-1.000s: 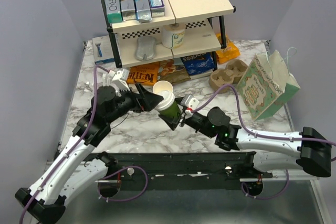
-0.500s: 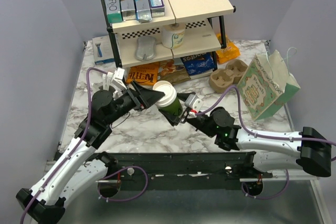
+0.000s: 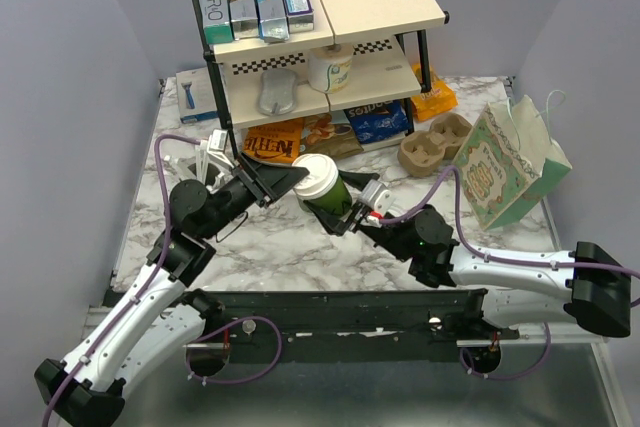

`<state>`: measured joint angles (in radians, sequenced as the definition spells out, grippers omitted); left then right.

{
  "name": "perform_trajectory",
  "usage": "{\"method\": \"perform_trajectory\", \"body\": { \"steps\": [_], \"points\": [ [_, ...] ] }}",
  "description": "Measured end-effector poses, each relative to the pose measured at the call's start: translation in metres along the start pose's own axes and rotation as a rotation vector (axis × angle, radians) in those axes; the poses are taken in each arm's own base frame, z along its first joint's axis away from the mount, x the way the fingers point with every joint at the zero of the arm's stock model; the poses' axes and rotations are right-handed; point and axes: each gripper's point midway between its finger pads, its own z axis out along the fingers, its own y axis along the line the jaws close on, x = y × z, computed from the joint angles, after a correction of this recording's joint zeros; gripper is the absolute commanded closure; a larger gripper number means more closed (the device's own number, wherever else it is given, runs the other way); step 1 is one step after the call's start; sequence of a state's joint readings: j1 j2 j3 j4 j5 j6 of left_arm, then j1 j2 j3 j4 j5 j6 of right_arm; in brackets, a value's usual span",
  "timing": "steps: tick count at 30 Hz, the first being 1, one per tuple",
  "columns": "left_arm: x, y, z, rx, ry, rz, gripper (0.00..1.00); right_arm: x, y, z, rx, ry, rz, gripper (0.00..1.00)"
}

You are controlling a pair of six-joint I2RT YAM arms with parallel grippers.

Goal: Pack the takeout coffee

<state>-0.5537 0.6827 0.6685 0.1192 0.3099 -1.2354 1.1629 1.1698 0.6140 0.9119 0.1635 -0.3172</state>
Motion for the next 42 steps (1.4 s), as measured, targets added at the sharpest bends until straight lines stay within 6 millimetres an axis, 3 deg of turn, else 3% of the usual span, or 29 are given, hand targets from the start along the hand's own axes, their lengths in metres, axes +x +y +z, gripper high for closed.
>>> {"method": "perform_trajectory", "body": {
  "steps": [4, 7, 13, 17, 23, 35, 42],
  "points": [
    [-0.003, -0.007, 0.001, 0.032, -0.013, -0.027, 0.92, -0.007, -0.002, 0.001, 0.010, -0.026, -0.002, 0.22],
    [-0.004, -0.009, 0.002, 0.053, -0.020, -0.045, 1.00, -0.009, -0.003, 0.001, 0.013, -0.034, -0.005, 0.22],
    [-0.004, -0.008, 0.003, 0.059, -0.023, -0.052, 1.00, -0.008, -0.003, 0.001, 0.012, -0.032, -0.009, 0.16],
    [-0.005, -0.007, 0.000, 0.026, -0.025, -0.009, 1.00, -0.007, -0.002, 0.002, 0.008, -0.024, 0.011, 0.04],
    [-0.002, 0.001, -0.006, -0.069, -0.002, 0.079, 1.00, -0.018, 0.001, 0.009, -0.020, 0.007, 0.068, 0.02],
    [0.010, 0.048, -0.009, -0.232, 0.051, 0.126, 1.00, 0.036, 0.019, -0.006, -0.072, 0.250, 0.134, 0.00],
    [0.012, 0.063, -0.011, -0.283, 0.061, 0.153, 1.00, 0.053, 0.024, -0.025, -0.079, 0.340, 0.182, 0.00]
  ]
}}
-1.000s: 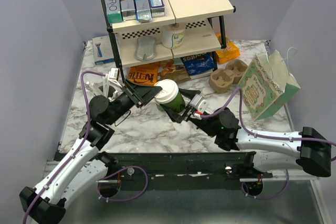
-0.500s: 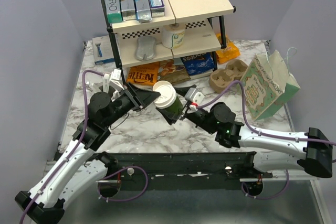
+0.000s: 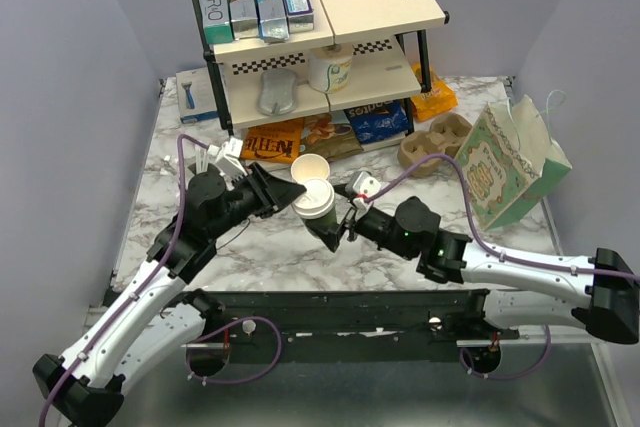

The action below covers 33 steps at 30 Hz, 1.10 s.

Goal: Pack the takeout coffee

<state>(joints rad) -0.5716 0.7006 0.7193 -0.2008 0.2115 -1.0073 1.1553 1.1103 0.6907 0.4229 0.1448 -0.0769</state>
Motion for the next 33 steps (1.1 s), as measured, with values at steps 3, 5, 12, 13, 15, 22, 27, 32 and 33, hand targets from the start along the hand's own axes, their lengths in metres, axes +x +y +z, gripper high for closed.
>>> {"method": "perform_trajectory", "body": {
  "steps": [3, 5, 12, 13, 15, 22, 27, 32, 33],
  "points": [
    [0.003, 0.009, 0.003, -0.023, 0.006, 0.020, 1.00, 0.009, -0.001, -0.010, 0.004, 0.032, 0.022, 0.00],
    [0.005, 0.017, 0.005, -0.046, 0.013, 0.043, 1.00, 0.017, -0.002, -0.017, 0.011, 0.055, 0.030, 0.00],
    [0.029, 0.056, 0.014, -0.083, 0.049, 0.107, 1.00, 0.046, -0.004, -0.040, 0.027, 0.150, 0.072, 0.00],
    [0.036, 0.066, 0.015, -0.088, 0.057, 0.112, 1.00, 0.052, -0.003, -0.042, 0.027, 0.170, 0.086, 0.00],
    [0.047, 0.082, 0.018, -0.099, 0.068, 0.120, 1.00, 0.060, -0.004, -0.050, 0.041, 0.201, 0.111, 0.00],
    [0.064, 0.104, 0.025, -0.062, 0.053, 0.180, 1.00, 0.049, -0.020, -0.076, 0.131, 0.150, 0.197, 0.00],
    [0.063, 0.100, 0.027, -0.010, 0.002, 0.240, 1.00, 0.043, -0.028, -0.078, 0.175, 0.128, 0.203, 0.00],
    [0.067, 0.109, 0.029, -0.017, -0.014, 0.282, 1.00, 0.059, -0.033, -0.074, 0.220, 0.176, 0.188, 0.00],
    [0.069, 0.112, 0.030, -0.026, -0.014, 0.285, 1.00, 0.061, -0.035, -0.074, 0.229, 0.183, 0.185, 0.00]
  ]
}}
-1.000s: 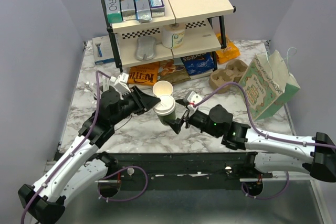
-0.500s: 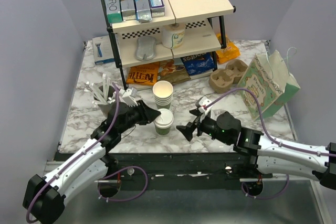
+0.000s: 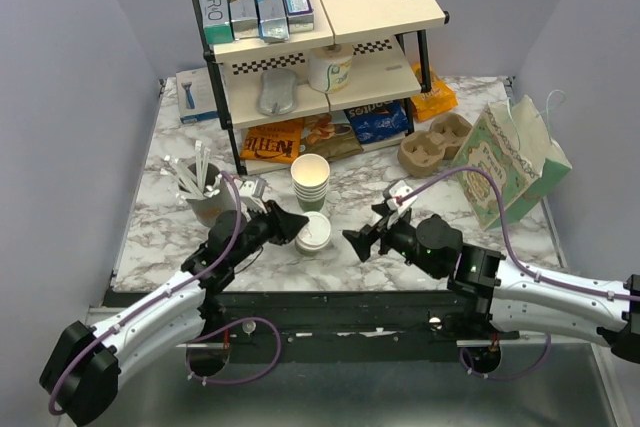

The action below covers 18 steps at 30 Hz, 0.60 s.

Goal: Pack the takeout coffee

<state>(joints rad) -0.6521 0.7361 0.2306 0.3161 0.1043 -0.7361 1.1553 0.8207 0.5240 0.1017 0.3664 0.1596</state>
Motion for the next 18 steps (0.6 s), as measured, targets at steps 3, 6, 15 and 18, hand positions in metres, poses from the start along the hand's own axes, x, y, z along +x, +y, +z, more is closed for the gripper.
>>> {"method": "perform_trajectory", "body": {
  "steps": [3, 6, 15, 18],
  "points": [
    [0.006, 0.009, -0.001, -0.025, 0.001, 0.005, 0.93, 0.002, -0.003, 0.001, 0.019, 0.005, -0.003, 0.00],
    [0.005, 0.013, -0.003, -0.041, -0.018, 0.006, 0.84, 0.000, -0.005, 0.001, 0.032, -0.001, -0.004, 0.00],
    [-0.003, 0.029, -0.015, -0.124, -0.081, 0.011, 0.46, -0.004, -0.010, 0.003, 0.065, -0.008, -0.004, 0.00],
    [-0.001, 0.036, -0.018, -0.163, -0.075, 0.012, 0.41, -0.003, -0.011, 0.005, 0.074, -0.001, -0.006, 0.00]
  ]
}}
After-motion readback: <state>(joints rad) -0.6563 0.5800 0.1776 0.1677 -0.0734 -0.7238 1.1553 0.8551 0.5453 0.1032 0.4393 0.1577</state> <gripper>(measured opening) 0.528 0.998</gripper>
